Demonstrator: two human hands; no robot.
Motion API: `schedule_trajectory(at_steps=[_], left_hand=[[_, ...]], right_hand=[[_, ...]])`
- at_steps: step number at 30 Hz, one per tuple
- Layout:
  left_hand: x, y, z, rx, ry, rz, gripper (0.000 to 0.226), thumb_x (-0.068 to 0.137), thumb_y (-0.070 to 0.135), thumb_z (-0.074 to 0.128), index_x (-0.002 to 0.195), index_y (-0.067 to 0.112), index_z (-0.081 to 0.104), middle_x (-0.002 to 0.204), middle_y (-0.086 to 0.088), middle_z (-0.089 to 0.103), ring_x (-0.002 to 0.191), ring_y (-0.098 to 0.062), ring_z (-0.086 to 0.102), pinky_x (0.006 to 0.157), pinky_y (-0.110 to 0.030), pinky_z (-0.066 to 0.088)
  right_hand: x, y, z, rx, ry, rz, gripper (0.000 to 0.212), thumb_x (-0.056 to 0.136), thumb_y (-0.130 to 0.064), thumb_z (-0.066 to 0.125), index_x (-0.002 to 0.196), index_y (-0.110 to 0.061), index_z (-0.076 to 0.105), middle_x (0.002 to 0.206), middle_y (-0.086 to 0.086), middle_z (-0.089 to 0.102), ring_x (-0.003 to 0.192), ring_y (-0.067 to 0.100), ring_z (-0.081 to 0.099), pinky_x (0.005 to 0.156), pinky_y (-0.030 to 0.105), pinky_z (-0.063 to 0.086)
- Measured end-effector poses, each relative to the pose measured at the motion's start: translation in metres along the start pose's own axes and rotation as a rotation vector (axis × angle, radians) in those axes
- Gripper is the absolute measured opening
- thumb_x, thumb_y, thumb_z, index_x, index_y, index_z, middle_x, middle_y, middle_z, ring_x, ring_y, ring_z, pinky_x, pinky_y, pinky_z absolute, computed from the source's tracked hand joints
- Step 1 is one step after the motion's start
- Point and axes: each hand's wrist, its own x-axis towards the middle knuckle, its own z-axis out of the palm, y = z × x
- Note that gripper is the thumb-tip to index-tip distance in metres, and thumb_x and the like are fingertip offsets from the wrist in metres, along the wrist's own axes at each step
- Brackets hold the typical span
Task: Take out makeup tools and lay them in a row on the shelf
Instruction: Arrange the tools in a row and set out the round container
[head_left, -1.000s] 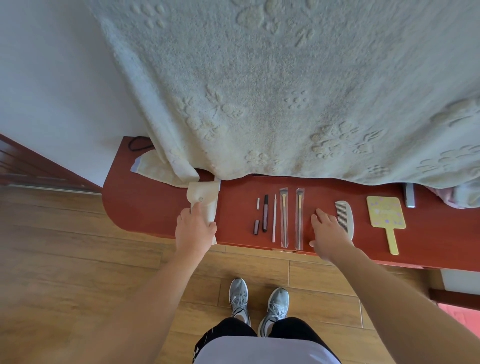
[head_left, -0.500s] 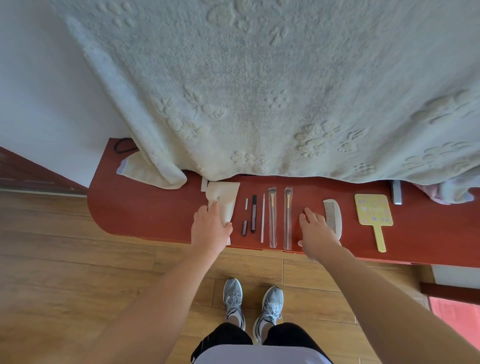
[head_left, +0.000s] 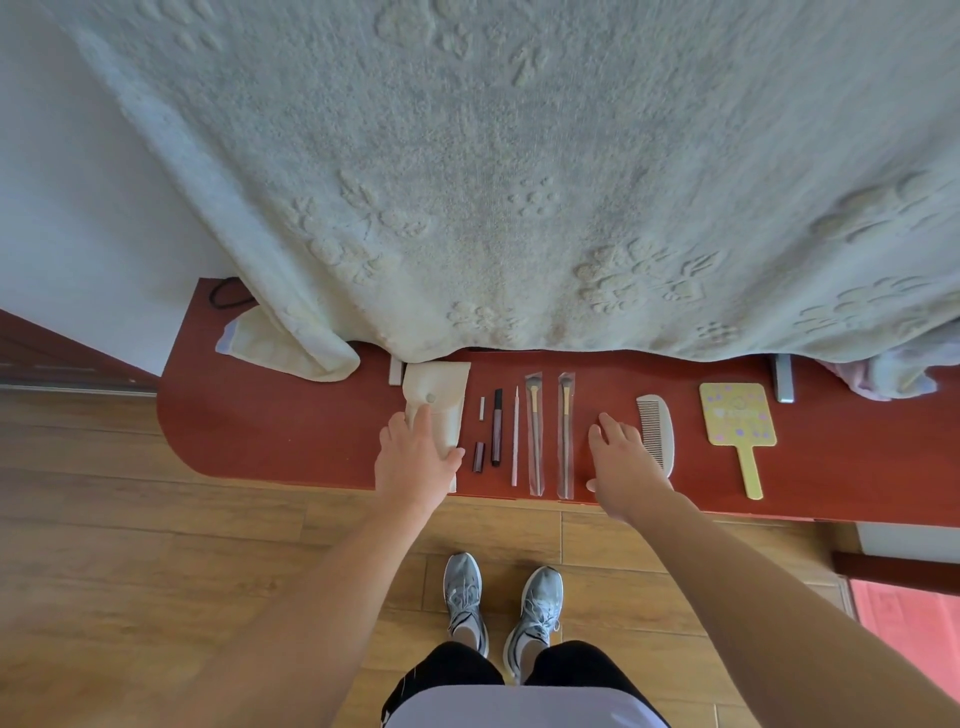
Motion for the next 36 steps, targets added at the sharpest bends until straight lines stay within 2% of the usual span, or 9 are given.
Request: schedule_trajectory(at_steps=[6, 10, 16, 36], left_hand=[[-0.003, 0.0, 0.0, 0.01, -0.019, 0.007, 0.077, 0.088, 0.059, 0.061, 0.15, 0.023, 0.031, 0.137, -0.01, 0.044, 0.121, -0.026, 0.047, 0.082, -0.033, 0.054], [-0.004, 0.002, -0.003, 0.001, -0.013, 0.005, 0.068, 0.093, 0.05, 0.058, 0.15, 0.024, 0.033, 0.145, -0.011, 0.039, 0.131, -0.028, 0.041, 0.091, -0.037, 0.053], [0.0, 0.001, -0.005, 0.011, -0.013, 0.028, 0.058, 0.093, 0.043, 0.059, 0.144, 0.021, 0.041, 0.133, -0.008, 0.048, 0.121, -0.024, 0.046, 0.081, -0.032, 0.057], [0.007, 0.003, -0.003, 0.03, 0.005, 0.034, 0.058, 0.093, 0.042, 0.063, 0.142, 0.016, 0.044, 0.133, -0.011, 0.049, 0.121, -0.027, 0.047, 0.083, -0.034, 0.056]], right_hand=[[0.0, -0.001, -0.001, 0.008, -0.008, 0.008, 0.08, 0.094, -0.033, 0.061, 0.153, -0.01, 0.014, 0.162, 0.011, 0.008, 0.147, 0.033, 0.012, 0.119, 0.042, 0.021], [-0.001, -0.001, -0.002, 0.001, -0.009, 0.005, 0.078, 0.094, -0.035, 0.06, 0.153, -0.009, 0.014, 0.162, 0.011, 0.008, 0.147, 0.033, 0.012, 0.119, 0.042, 0.021], [-0.001, -0.001, -0.003, -0.002, -0.008, 0.002, 0.078, 0.094, -0.036, 0.059, 0.153, -0.01, 0.014, 0.162, 0.01, 0.009, 0.147, 0.033, 0.013, 0.119, 0.042, 0.021], [-0.003, -0.001, -0.002, 0.025, -0.002, 0.001, 0.079, 0.094, -0.034, 0.06, 0.153, -0.008, 0.014, 0.161, 0.011, 0.008, 0.146, 0.033, 0.013, 0.118, 0.041, 0.022]])
